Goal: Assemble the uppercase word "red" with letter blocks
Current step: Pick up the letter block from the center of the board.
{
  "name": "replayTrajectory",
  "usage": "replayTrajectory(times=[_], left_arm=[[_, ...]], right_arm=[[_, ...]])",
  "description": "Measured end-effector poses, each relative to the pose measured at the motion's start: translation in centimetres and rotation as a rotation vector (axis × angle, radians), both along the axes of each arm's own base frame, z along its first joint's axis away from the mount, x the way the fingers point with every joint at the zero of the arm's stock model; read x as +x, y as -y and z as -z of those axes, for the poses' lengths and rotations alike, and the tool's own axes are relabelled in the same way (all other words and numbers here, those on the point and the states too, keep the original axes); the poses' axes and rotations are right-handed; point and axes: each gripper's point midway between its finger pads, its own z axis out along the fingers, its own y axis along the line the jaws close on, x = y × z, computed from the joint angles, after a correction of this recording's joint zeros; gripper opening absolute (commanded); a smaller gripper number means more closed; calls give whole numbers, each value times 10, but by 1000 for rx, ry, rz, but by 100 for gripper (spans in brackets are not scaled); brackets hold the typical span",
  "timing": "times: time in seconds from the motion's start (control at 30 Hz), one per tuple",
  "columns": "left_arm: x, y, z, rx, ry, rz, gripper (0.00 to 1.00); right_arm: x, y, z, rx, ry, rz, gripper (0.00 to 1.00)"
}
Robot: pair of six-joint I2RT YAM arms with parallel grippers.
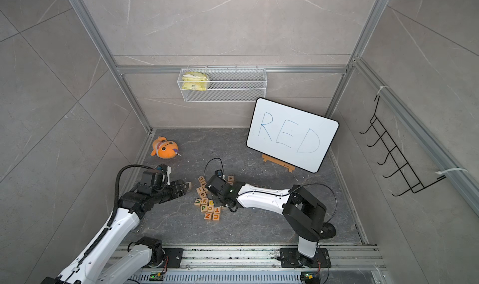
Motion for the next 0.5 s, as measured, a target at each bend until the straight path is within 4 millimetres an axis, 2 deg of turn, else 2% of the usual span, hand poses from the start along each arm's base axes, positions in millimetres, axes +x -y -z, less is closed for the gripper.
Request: replayTrajectory(times=[0.2,0.5], left_arm=[[0,-1,0,2,2,-6,75],[1,-3,0,1,1,-11,75]], right_arm=[[2,-13,9,-20,-14,-4,29],[1,-7,24,-71,-47,42,30]])
